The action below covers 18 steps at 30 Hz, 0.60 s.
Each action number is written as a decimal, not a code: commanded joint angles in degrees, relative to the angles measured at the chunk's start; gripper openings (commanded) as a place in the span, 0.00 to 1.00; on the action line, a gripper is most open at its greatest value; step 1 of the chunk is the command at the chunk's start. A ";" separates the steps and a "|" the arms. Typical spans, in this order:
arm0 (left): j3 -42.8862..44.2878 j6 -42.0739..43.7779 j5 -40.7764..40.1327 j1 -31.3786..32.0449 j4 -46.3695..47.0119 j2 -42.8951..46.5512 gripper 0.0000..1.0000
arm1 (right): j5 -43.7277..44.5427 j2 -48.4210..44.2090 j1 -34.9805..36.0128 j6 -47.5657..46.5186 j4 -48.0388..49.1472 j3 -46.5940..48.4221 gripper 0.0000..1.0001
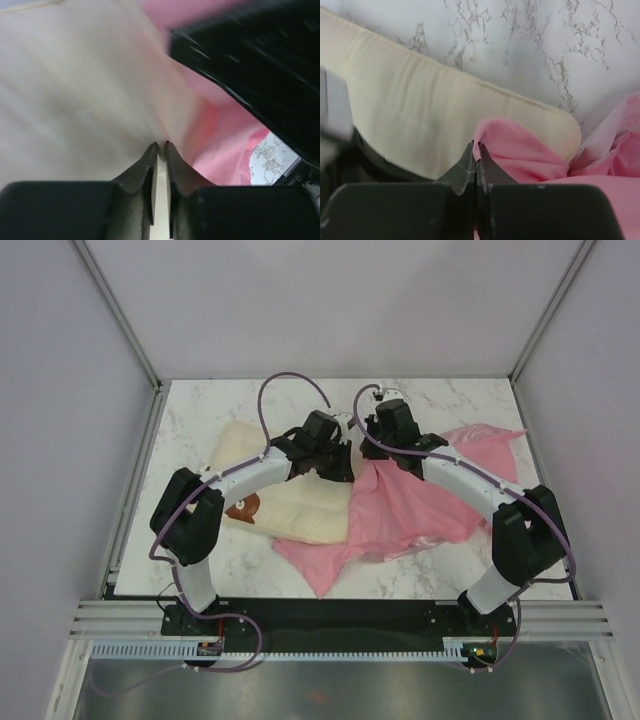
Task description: Put the pillow into the pillowcase
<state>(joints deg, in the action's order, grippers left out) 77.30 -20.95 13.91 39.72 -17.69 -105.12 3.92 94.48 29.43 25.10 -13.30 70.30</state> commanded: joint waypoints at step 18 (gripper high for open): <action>-17.18 -4.46 -27.27 -37.06 -2.70 25.32 1.00 | -7.79 -1.67 -1.57 2.41 4.07 -2.01 0.00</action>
<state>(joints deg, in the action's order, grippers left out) 61.21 -24.62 -8.36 7.86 -21.12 -82.87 -1.58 92.20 27.75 27.22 -10.98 65.12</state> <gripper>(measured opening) 0.995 0.010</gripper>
